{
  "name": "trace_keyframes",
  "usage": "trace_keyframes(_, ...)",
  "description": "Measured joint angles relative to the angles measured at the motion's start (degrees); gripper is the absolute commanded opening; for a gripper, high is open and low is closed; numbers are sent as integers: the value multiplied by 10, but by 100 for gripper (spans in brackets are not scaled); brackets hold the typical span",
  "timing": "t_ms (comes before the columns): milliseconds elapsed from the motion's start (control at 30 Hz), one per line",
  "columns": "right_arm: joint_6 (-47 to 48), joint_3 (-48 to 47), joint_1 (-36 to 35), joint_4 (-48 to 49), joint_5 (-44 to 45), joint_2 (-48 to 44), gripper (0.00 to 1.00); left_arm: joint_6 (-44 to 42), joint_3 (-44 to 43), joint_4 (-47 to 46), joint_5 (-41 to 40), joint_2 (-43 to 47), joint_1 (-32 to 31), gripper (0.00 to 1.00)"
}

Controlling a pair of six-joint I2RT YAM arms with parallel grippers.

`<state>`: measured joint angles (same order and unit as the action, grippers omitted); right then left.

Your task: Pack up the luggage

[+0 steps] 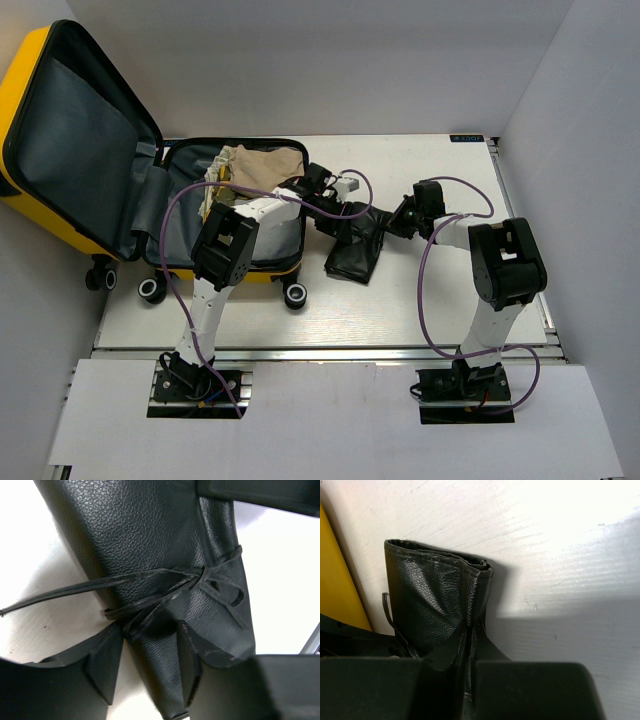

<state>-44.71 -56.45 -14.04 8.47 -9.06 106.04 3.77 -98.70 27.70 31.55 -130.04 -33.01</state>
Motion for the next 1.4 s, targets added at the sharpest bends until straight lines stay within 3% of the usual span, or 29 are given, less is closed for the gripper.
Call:
trace_keyframes(33, 2, 0, 1, 4, -3, 1, 0, 4, 3, -2, 4, 0, 2, 50)
trace_keyframes(133, 10, 0, 2, 18, -14, 6, 0, 21, 11, -9, 14, -2, 5, 21)
trace_keyframes(167, 12, 0, 3, 21, -18, 7, 0, 30, 13, -12, 20, -2, 7, 0)
trace_keyframes(500, 52, 1, -1, 12, -23, -6, 0, 73, 51, -42, -9, 28, 3, 0)
trace_keyframes(767, 93, -12, -27, -14, -16, -120, 0, 97, 91, -25, -96, 192, -12, 0)
trace_keyframes(833, 100, -34, -33, -14, -22, -143, 9, 100, 92, -26, -116, 241, -12, 0)
trace_keyframes(933, 111, -68, -48, -11, -38, -163, 36, 104, 103, -34, -144, 309, -12, 0)
trace_keyframes(967, 116, -74, -54, -10, -48, -167, 53, 105, 111, -39, -150, 330, -11, 0)
trace_keyframes(1033, 118, -76, -66, -9, -77, -169, 68, 108, 137, -54, -164, 368, -9, 0)
trace_keyframes(1067, 117, -75, -71, -7, -94, -169, 89, 107, 149, -57, -176, 386, -7, 0)
trace_keyframes(1233, 112, -50, -85, -10, -127, -192, 89, 104, 161, -27, -256, 433, 1, 0)
trace_keyframes(1400, 119, -28, -81, -26, -111, -268, 89, 91, 114, 42, -357, 440, 28, 0)
